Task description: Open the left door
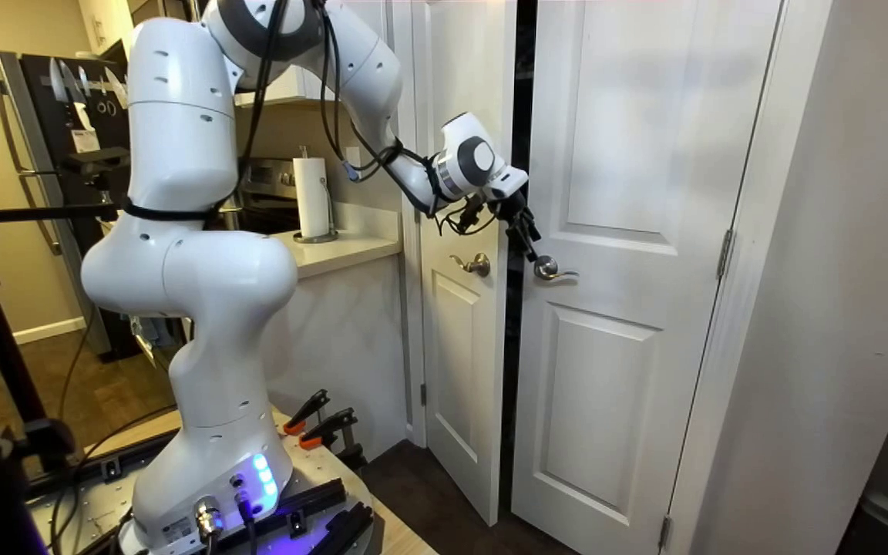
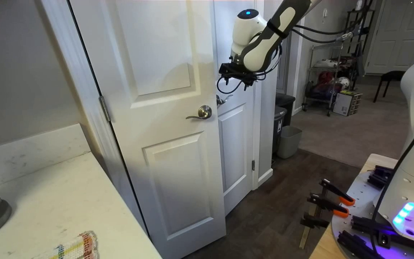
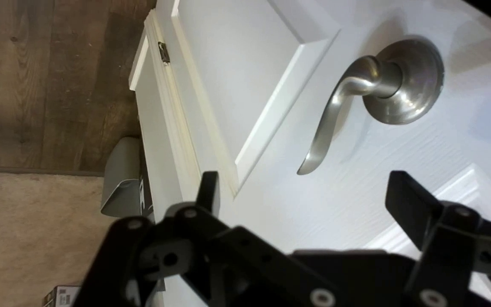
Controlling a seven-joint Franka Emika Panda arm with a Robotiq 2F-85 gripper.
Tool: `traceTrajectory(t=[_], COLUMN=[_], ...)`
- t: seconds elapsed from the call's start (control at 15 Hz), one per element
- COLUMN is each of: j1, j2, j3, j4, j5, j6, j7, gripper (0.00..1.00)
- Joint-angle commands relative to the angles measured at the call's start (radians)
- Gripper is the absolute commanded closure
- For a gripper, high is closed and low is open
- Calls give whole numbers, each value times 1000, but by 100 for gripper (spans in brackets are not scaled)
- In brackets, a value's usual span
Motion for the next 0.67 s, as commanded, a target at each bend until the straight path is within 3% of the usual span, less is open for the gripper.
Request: traceTrajectory(t=[0.0, 0.33, 0.4, 0.6], j1=[-13, 2, -170, -323], j2=[-155, -213, -226, -242], j3=[4, 5, 187, 395], j4=[-110, -62, -42, 11], j5=[-43, -62, -91, -103], j6=[-18, -195, -235, -335], j7=[-172, -437, -465, -581], gripper=[0, 0, 0, 0])
